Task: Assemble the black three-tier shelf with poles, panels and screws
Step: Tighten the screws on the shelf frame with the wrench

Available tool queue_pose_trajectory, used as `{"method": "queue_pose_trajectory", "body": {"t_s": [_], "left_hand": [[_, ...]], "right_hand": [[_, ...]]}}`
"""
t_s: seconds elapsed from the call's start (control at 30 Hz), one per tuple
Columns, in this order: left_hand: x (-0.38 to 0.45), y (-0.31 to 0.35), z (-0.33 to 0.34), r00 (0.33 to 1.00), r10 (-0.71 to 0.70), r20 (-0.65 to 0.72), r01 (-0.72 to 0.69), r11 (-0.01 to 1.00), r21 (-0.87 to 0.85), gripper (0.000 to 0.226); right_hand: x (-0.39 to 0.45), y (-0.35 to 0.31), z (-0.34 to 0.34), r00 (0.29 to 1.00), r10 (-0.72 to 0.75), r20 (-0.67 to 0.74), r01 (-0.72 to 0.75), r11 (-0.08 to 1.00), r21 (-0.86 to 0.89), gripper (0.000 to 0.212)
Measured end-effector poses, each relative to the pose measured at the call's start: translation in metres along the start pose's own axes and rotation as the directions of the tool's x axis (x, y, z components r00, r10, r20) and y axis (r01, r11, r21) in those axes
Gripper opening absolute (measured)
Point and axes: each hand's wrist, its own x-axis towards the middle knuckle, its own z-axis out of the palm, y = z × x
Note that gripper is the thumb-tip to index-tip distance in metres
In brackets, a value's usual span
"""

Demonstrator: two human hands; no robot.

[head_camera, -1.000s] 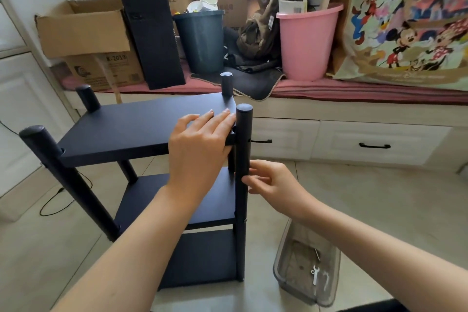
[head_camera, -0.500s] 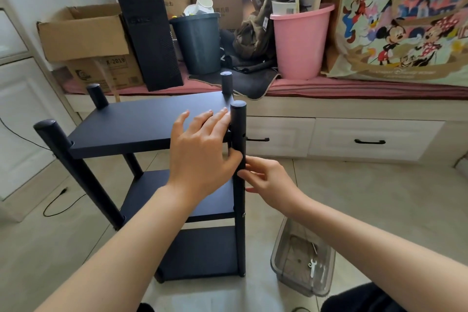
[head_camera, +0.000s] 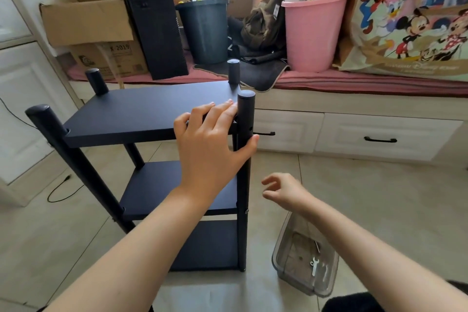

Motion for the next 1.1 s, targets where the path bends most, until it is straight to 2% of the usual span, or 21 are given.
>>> {"method": "queue_pose_trajectory", "body": {"t_s": [0.07, 0.13, 0.33, 0.47, 0.63, 0.77, 0.87, 1.0, 1.1], "left_hand": [[-0.001, -0.001, 0.002, 0.999, 0.009, -0.037, -0.01, 1.0, -0.015, 0.051], [-0.002, -0.003, 0.006, 0.997, 0.019, -0.071, -0.021, 0.999, -0.026, 0.048], [-0.004, -0.004, 0.015, 0.99, 0.031, -0.137, -0.035, 0.999, -0.02, 0.042], [-0.003, -0.002, 0.015, 0.99, 0.022, -0.138, -0.023, 1.0, -0.008, 0.04], [-0.001, 0.0, 0.014, 0.992, 0.015, -0.125, -0.013, 1.0, 0.019, 0.039], [0.0, 0.002, 0.012, 0.994, 0.008, -0.108, -0.004, 0.999, 0.037, 0.04], [0.0, 0.004, 0.011, 0.996, -0.005, -0.091, 0.009, 0.999, 0.046, 0.039], [0.0, 0.006, 0.011, 0.997, -0.005, -0.083, 0.01, 0.998, 0.054, 0.038], [0.0, 0.005, 0.011, 0.997, -0.002, -0.082, 0.008, 0.998, 0.066, 0.037]], "right_hand": [[0.006, 0.038, 0.029, 0.979, 0.202, 0.01, -0.201, 0.977, -0.074, 0.038], [0.005, 0.077, 0.061, 0.943, 0.328, 0.058, -0.32, 0.94, -0.118, 0.042], [-0.008, 0.145, 0.107, 0.847, 0.531, -0.029, -0.532, 0.842, -0.09, 0.058], [-0.008, 0.154, 0.122, 0.836, 0.547, 0.042, -0.544, 0.836, -0.065, 0.061], [-0.007, 0.151, 0.129, 0.843, 0.52, 0.14, -0.499, 0.852, -0.159, 0.055], [-0.01, 0.153, 0.13, 0.794, 0.528, 0.303, -0.511, 0.848, -0.139, 0.055], [-0.013, 0.158, 0.129, 0.754, 0.522, 0.399, -0.5, 0.85, -0.167, 0.047], [-0.012, 0.174, 0.121, 0.808, 0.528, 0.26, -0.482, 0.847, -0.223, 0.034], [-0.005, 0.193, 0.114, 0.801, 0.581, 0.143, -0.555, 0.811, -0.183, 0.038]]}}
